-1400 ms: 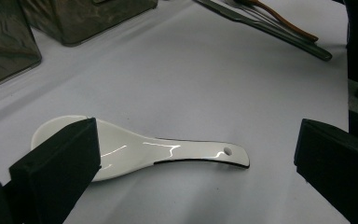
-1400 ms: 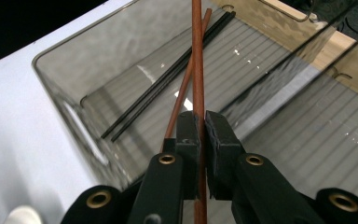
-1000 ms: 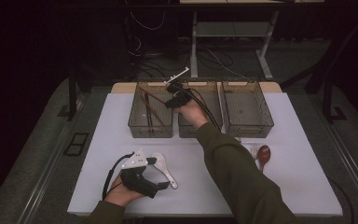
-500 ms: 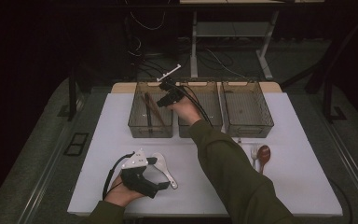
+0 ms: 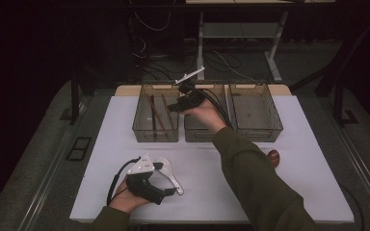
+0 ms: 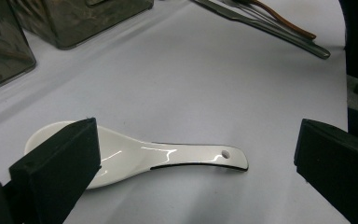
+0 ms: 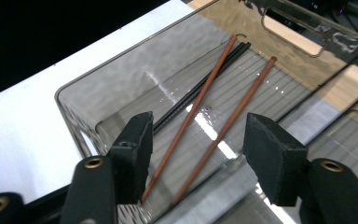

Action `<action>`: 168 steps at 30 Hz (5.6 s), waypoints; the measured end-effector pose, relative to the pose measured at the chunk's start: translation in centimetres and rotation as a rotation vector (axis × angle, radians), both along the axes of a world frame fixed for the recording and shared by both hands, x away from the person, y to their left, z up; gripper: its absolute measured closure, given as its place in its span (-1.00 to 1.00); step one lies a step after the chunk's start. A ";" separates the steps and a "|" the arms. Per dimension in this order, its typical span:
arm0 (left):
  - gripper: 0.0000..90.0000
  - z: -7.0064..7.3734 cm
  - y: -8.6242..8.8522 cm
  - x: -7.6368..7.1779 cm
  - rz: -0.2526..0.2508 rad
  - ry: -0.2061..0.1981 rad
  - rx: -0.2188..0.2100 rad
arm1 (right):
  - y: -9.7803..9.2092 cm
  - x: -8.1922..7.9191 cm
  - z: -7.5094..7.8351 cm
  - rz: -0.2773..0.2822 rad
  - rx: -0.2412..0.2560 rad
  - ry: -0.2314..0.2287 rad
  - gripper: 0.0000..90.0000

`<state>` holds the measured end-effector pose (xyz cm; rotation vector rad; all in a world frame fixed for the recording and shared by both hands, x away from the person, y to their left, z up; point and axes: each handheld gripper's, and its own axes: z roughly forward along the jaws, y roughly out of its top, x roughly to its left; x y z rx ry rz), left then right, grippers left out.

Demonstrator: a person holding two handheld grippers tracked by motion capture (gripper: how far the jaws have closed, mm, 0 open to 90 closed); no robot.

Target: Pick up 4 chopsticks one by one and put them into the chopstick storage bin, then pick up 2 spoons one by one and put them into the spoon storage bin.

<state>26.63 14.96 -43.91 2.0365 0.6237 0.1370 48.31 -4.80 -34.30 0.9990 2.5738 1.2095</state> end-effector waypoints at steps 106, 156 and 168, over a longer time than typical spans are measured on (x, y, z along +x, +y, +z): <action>-1.00 0.0 0.2 -0.3 0.029 -0.002 0.022 | -31.4 -15.6 -9.2 -0.301 -0.014 0.072 -0.41; -1.00 0.1 0.1 -0.5 0.041 -0.007 0.031 | -29.5 -13.1 -8.5 -0.346 -0.082 -0.001 0.99; -1.00 0.1 0.2 -0.6 0.039 -0.007 0.030 | -29.2 -12.7 -9.4 -0.319 -0.144 0.041 0.99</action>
